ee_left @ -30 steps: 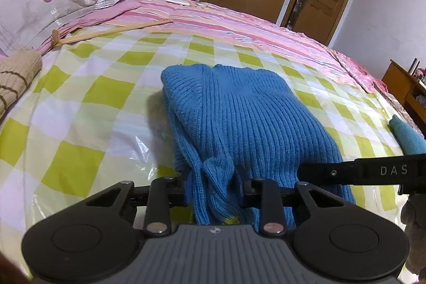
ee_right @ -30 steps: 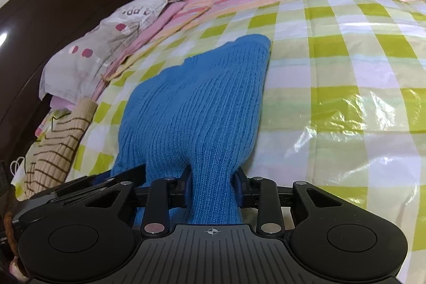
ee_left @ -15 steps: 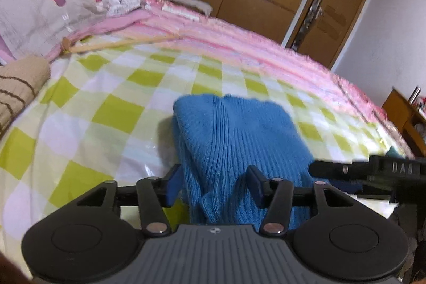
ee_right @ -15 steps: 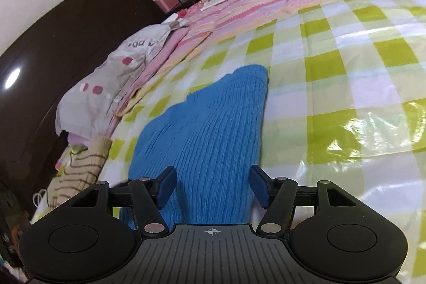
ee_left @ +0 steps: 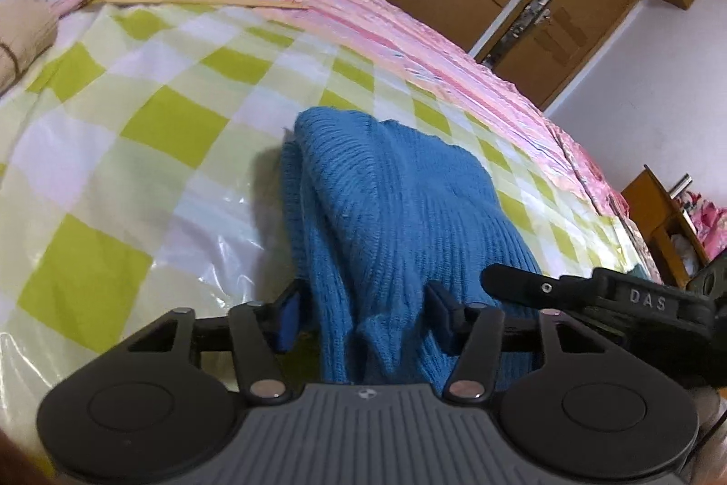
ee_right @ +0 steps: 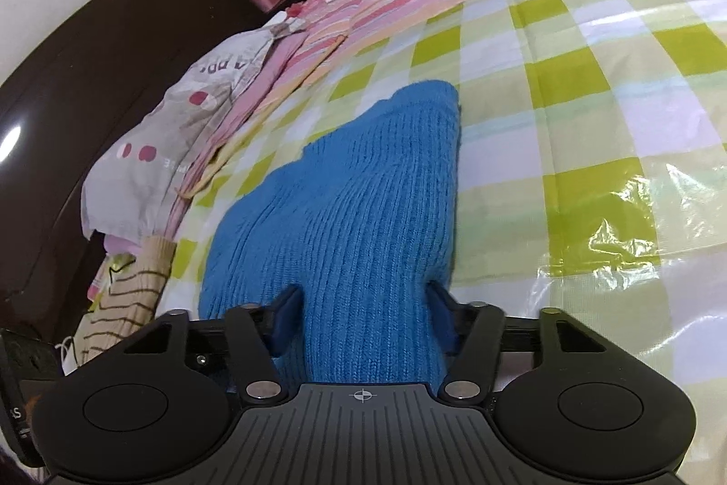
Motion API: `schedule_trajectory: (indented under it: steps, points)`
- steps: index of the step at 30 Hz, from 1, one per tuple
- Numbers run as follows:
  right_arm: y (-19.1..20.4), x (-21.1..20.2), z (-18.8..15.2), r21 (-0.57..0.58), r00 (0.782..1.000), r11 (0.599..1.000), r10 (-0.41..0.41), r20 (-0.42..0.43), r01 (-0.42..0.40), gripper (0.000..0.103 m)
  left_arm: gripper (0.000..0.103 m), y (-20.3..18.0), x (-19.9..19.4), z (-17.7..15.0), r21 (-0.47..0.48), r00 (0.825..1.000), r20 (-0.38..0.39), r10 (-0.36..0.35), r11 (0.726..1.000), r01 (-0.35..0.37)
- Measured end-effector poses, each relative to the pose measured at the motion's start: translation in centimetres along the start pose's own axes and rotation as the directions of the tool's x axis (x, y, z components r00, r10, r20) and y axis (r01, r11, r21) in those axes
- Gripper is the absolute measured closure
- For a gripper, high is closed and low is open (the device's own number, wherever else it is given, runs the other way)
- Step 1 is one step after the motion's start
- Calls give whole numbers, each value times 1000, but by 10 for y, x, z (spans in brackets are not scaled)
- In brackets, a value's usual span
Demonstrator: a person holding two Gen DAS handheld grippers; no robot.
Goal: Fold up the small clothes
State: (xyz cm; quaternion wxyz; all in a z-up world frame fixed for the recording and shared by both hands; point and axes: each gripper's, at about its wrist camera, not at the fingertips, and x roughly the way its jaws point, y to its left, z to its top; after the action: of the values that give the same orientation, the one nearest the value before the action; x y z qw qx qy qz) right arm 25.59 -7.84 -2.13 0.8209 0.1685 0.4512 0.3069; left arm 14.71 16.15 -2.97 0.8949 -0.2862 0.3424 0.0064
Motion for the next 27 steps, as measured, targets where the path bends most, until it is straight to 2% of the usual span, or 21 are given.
schedule_trajectory:
  steps: [3, 6, 10, 14, 18, 21, 24, 27]
  points:
    - [5, -9, 0, -14, 1000, 1000, 9, 2, -9, 62, 56, -6, -6, -2, 9, 1000, 5, -19, 1000, 19]
    - [9, -23, -2, -12, 999, 999, 30, 10, -30, 66, 60, -12, -14, -5, -4, 998, 2, -62, 998, 62]
    - [16, -52, -10, -24, 998, 998, 67, 22, -66, 67, 61, -32, -32, -16, 32, 994, -7, -106, 994, 107]
    - [14, -82, -28, -40, 998, 998, 49, 27, -48, 67, 61, -51, -45, -40, 84, 992, -43, -119, 989, 122]
    - [1, -98, -53, -54, 999, 998, -27, 31, 28, 67, 61, -56, -43, -58, 120, 994, -84, -68, 990, 78]
    - [-13, -101, -66, -33, 996, 996, -76, 34, 77, 65, 58, -54, -41, -59, 112, 995, -90, -48, 992, 58]
    - [-21, -103, -70, 5, 996, 997, -74, 52, 74, 63, 56, -55, -42, -58, 113, 996, -89, -20, 993, 30]
    - [-14, -113, -70, -12, 993, 997, -80, 83, 81, 62, 56, -62, -52, -58, 156, 998, -61, 20, 988, -10]
